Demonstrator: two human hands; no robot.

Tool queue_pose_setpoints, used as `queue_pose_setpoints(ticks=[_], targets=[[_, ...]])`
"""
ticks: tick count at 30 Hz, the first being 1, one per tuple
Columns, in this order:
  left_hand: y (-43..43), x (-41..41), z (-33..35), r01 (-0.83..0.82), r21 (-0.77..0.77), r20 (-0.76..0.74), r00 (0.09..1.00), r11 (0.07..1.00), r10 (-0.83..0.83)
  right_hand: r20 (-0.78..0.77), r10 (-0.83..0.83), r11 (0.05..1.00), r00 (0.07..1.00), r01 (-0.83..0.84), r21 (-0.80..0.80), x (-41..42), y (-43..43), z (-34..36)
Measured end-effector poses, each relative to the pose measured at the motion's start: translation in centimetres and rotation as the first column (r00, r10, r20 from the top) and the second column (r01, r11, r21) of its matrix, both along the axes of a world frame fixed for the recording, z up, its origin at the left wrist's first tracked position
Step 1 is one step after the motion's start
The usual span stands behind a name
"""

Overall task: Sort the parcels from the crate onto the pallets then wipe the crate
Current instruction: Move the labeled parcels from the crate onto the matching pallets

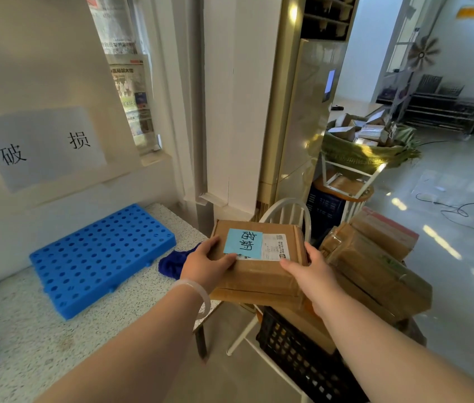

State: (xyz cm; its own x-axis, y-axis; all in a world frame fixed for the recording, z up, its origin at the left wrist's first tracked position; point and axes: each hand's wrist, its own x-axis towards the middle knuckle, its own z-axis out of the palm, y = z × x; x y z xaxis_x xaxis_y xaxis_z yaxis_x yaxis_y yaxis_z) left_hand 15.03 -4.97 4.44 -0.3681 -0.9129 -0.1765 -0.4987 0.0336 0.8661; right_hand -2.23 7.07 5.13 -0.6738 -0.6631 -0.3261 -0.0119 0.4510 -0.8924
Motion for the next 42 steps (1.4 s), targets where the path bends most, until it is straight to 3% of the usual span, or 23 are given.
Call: queue_pose_setpoints(ticks=[8, 13, 24, 29, 37, 40, 42], targets=[[1.3, -1.0, 0.7, -0.021, 0.03, -0.04, 0.999, 0.999, 0.022, -0.091, 0.025, 0.998, 0.996, -0.03, -0.049, -0.9, 0.8, 1.7], [2.3, -1.7, 0.3, -0.107, 0.056, -0.102, 0.988, 0.993, 0.112, -0.065, -0.062, 0.993, 0.996, 0.055, -0.105, -0.8, 1.4, 1.9], [4.5, -3.6, -0.3, -0.168, 0.025, -0.117, 0.979, 0.986, 0.169, 0.019, -0.104, 0.993, 0.994, 0.104, -0.047, -1.3, 1.9, 1.4], [3.9, -3.5, 0.4, -0.173, 0.117, -0.122, 0.975, 0.978, 0.187, -0.031, -0.047, 0.997, 0.998, 0.045, -0.061, -1.9, 2.4, 1.8], [2.3, -2.1, 1.1, -0.134, 0.044, -0.042, 0.99, 0.99, 0.136, -0.141, 0.073, 0.993, 0.987, -0.085, -0.081, -2.8, 2.5, 2.5], [2.5, -1.5, 0.9, -0.098, 0.062, 0.063, 0.994, 0.993, 0.095, -0.198, 0.174, 0.984, 0.965, -0.175, 0.009, -3.0, 2.5, 2.6], [2.9, -1.2, 0.6, -0.113, 0.11, 0.057, 0.993, 0.987, 0.108, -0.218, 0.218, 0.976, 0.951, -0.213, 0.047, -2.9, 2.6, 2.5]])
